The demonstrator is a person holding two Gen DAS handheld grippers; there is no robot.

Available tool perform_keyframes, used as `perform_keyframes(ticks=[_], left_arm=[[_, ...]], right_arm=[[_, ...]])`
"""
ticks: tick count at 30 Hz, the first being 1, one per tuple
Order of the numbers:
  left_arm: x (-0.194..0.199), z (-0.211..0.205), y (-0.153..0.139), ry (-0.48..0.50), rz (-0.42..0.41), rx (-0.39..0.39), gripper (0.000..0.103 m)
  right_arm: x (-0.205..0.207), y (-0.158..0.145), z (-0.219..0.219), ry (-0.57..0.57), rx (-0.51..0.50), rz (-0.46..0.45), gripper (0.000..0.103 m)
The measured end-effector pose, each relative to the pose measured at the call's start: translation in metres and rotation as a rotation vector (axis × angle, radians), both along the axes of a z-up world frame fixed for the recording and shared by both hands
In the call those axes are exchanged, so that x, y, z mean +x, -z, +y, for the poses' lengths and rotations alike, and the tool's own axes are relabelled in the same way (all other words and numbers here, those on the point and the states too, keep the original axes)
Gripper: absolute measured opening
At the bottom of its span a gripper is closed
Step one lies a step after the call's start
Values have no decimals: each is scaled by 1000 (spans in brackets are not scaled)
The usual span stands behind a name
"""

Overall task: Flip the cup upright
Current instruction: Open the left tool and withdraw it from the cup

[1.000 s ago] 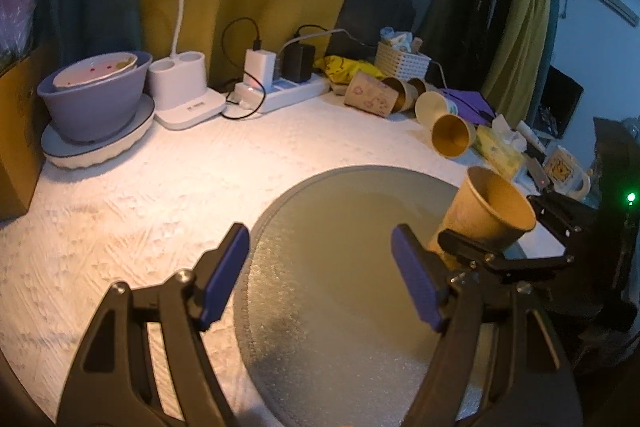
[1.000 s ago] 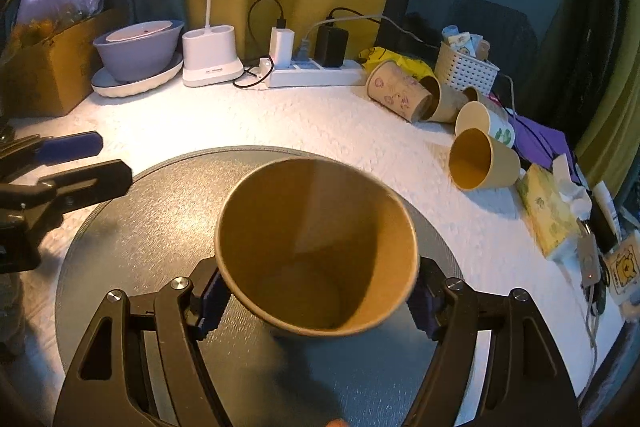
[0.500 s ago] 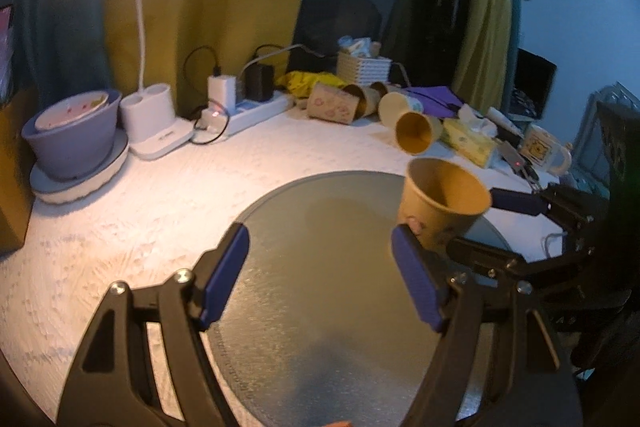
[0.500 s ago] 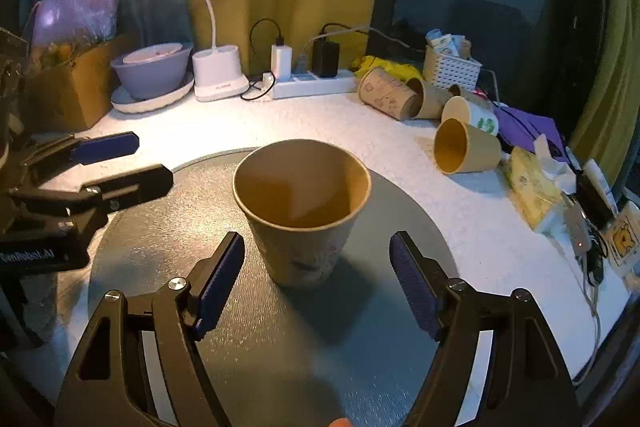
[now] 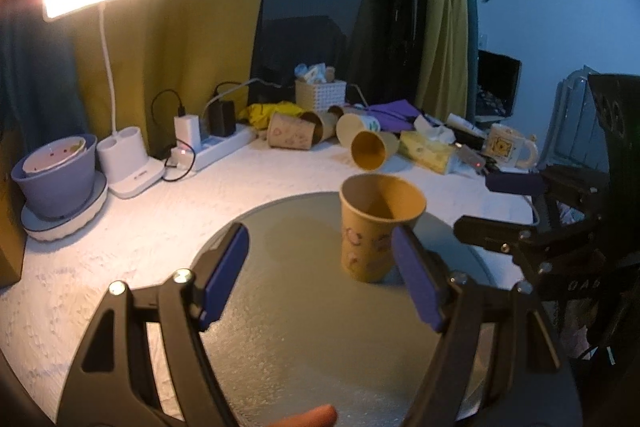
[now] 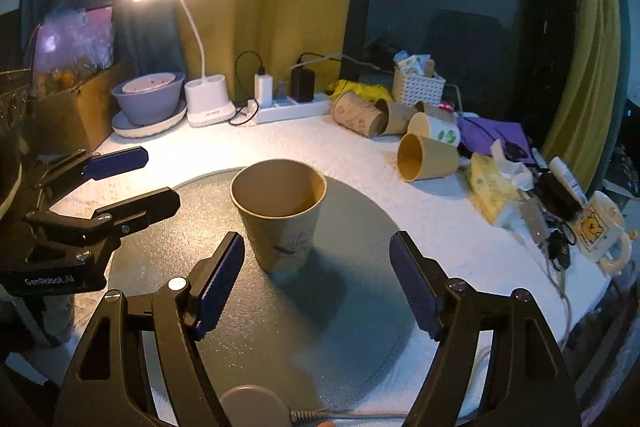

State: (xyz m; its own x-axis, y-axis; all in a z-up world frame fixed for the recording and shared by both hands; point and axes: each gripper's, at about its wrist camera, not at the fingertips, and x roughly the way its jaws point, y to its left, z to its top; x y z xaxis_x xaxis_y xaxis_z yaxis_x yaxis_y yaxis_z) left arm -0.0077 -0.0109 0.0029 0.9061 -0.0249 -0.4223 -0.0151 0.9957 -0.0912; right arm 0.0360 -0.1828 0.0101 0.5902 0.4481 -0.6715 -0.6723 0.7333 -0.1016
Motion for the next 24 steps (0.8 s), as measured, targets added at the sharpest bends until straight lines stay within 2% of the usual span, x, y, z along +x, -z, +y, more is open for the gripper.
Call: perform_keyframes(ticks=[9, 10, 12, 24], left_arm=[[-17, -6, -15, 16, -101, 31, 77], [-18, -8, -16, 14, -110, 35, 89], [-23, -9, -19, 12, -133, 33, 98], [-37, -8, -36, 22, -206, 18, 98]], right_arm=[[-7, -21, -17, 37, 43, -56, 78], [-7, -23, -19, 37, 48, -60, 78], [-7, -27, -23, 39, 57, -70, 78], [-17, -50, -32, 42, 91, -130, 78]])
